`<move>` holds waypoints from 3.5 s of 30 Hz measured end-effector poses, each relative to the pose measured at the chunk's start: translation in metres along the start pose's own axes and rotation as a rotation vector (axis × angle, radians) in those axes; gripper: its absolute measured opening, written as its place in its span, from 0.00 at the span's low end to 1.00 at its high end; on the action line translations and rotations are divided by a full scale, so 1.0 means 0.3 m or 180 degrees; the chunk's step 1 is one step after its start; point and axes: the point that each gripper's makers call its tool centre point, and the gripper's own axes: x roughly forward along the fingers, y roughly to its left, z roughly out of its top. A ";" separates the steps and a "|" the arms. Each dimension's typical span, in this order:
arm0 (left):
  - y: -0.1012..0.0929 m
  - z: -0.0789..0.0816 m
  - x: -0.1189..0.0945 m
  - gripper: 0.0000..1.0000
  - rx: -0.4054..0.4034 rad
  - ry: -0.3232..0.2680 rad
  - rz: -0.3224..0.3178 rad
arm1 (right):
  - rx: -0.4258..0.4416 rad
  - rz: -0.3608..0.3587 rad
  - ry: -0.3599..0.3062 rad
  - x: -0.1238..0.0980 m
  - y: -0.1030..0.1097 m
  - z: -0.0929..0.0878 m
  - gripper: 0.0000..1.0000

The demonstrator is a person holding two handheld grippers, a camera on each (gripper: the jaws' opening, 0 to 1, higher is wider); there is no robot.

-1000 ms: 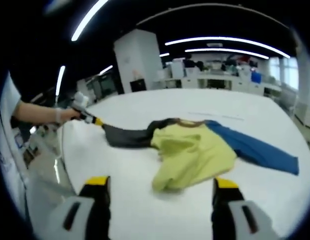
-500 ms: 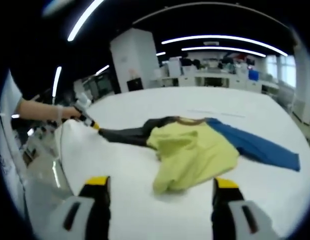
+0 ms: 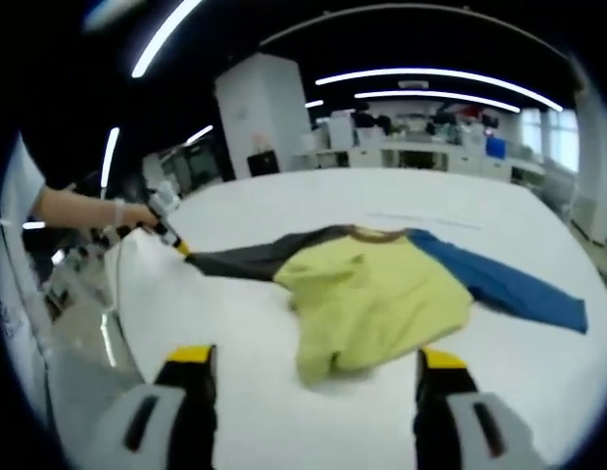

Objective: Fold the garment on the visible template until the final outline fits inside the template.

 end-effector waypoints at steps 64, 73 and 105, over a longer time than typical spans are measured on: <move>-0.173 -0.001 0.032 0.00 0.1411 -0.0697 0.0020 | 0.0010 -0.0059 0.0033 0.000 0.048 -0.041 0.81; -0.180 -0.064 -0.063 0.00 0.1415 -0.0807 0.0070 | 0.0000 -0.0021 0.0022 0.006 0.065 -0.038 0.81; -0.115 -0.192 -0.082 0.01 0.1026 -0.0738 0.0119 | -0.0014 -0.0007 0.0011 -0.016 0.072 -0.050 0.81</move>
